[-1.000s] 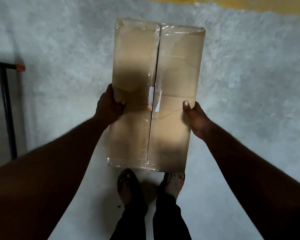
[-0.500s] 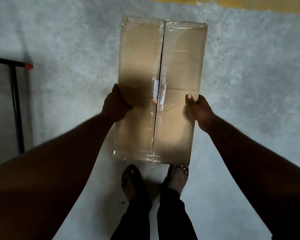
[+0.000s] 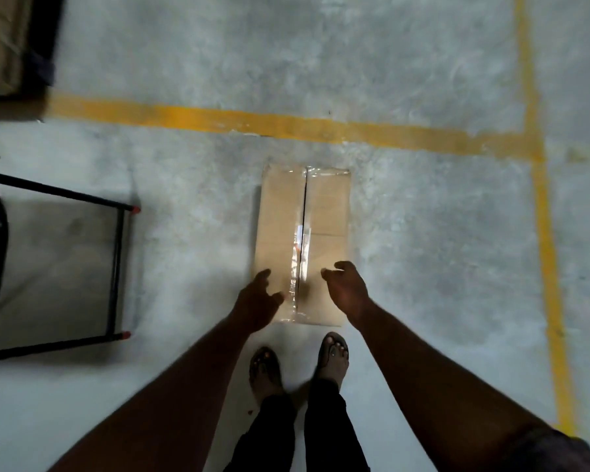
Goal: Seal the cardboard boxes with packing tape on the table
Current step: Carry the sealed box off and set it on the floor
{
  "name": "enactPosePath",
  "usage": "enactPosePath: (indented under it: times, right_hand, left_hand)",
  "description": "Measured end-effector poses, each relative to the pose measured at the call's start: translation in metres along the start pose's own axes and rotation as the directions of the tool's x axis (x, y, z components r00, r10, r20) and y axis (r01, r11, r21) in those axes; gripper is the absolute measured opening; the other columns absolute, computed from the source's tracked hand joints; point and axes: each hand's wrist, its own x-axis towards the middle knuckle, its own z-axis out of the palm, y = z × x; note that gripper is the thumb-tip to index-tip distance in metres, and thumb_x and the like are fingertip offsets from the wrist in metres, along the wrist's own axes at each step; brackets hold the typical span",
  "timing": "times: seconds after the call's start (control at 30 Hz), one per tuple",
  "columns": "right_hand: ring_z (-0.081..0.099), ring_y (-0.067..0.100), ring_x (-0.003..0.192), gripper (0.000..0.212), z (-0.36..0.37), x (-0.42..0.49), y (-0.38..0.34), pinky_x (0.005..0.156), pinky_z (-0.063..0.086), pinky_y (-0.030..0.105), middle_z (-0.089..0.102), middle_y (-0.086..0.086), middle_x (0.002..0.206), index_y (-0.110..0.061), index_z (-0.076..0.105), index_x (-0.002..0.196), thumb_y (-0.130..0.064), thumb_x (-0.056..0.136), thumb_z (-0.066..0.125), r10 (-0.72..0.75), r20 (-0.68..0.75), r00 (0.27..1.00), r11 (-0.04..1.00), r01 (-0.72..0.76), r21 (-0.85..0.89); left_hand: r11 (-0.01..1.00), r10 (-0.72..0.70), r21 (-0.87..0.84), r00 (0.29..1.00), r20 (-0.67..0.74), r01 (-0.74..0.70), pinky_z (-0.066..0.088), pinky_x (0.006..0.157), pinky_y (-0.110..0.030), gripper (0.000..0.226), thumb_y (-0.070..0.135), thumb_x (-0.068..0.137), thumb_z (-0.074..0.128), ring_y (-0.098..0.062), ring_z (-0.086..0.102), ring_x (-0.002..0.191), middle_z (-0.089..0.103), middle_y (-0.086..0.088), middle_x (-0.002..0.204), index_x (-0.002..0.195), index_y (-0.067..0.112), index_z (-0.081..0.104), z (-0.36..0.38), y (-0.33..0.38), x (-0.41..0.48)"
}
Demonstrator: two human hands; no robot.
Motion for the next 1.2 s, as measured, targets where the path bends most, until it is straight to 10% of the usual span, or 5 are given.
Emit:
enactPosePath:
  times: [0.33,0.77,1.2]
  right_hand:
    - [0.059,0.026,0.121,0.045,-0.042,-0.278,-0.023,0.095,0.043,0.029,0.062,0.012,0.132,-0.010,0.051,0.137,-0.031,0.099,0.062,-0.282,0.014,0.959,0.951,0.281,-0.131]
    - [0.059,0.028,0.120,0.047,-0.070,-0.449,0.073,0.096,0.045,0.033,0.061,0.013,0.134,-0.009,0.051,0.138,-0.031,0.098,0.062,-0.603,0.075,0.795,0.729,0.586,-0.354]
    - [0.064,0.026,0.110,0.037,0.094,-0.599,0.125,0.092,0.047,0.032,0.067,0.009,0.122,-0.008,0.059,0.129,-0.025,0.096,0.064,-0.714,0.186,0.675,0.597,0.726,-0.340]
  left_hand:
    - [0.963,0.217,-0.146,0.973,-0.085,-0.227,0.038,0.081,-0.012,0.060,0.023,0.096,0.068,-0.008,0.052,0.111,0.053,-0.009,0.144,0.150,0.018,0.041,-0.055,0.020,-0.267]
    - [0.912,0.266,-0.274,0.949,-0.169,-0.304,0.047,0.098,-0.032,0.054,0.022,0.097,0.065,-0.016,0.053,0.126,0.051,-0.006,0.145,0.147,0.017,0.044,-0.013,-0.070,-0.461]
    - [0.789,0.210,-0.483,0.906,-0.368,-0.379,0.052,0.083,-0.030,0.049,0.023,0.098,0.063,-0.015,0.058,0.116,0.052,-0.004,0.141,0.144,0.019,0.047,-0.050,-0.239,-0.583]
